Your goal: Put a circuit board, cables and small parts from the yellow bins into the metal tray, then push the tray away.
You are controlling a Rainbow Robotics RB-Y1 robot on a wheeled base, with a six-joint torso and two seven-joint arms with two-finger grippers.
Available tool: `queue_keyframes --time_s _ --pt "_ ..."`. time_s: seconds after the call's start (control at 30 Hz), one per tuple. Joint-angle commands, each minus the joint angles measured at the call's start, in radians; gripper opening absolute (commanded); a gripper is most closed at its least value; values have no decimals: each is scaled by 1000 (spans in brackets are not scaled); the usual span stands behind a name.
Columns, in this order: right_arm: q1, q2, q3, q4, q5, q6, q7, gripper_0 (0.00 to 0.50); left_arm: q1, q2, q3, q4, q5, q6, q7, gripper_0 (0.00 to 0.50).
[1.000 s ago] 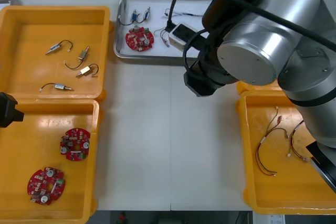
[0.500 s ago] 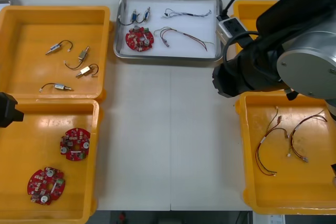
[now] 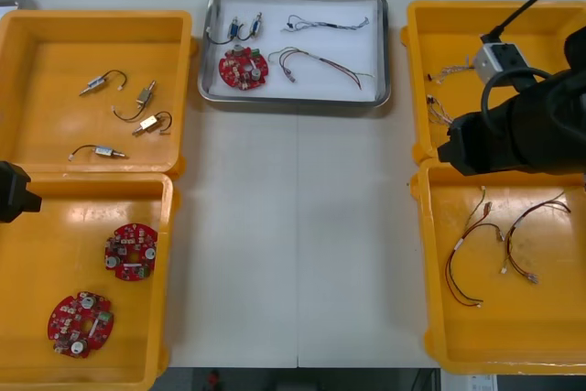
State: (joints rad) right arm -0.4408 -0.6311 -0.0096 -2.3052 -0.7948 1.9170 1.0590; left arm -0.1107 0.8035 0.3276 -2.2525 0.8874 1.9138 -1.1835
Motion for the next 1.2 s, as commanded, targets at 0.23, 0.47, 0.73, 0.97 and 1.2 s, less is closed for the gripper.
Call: queue_keyframes --time_s 0.23,0.47,0.73,0.97,1.2 --pt "157 -141 -156 -33 -93 3 1 500 16 39 27 -27 7 6 -45 500" --pt "218 -145 -233 -33 -100 3 18 500 16 39 27 -27 7 6 -45 500" --pt "263 -160 -293 -14 -98 3 55 500 16 39 27 -27 7 6 -45 500" --pt "267 -199 -293 23 -109 3 85 500 16 39 27 -27 7 6 -45 500" --pt "267 -220 -291 47 -106 3 119 500 16 39 27 -27 7 6 -45 500"
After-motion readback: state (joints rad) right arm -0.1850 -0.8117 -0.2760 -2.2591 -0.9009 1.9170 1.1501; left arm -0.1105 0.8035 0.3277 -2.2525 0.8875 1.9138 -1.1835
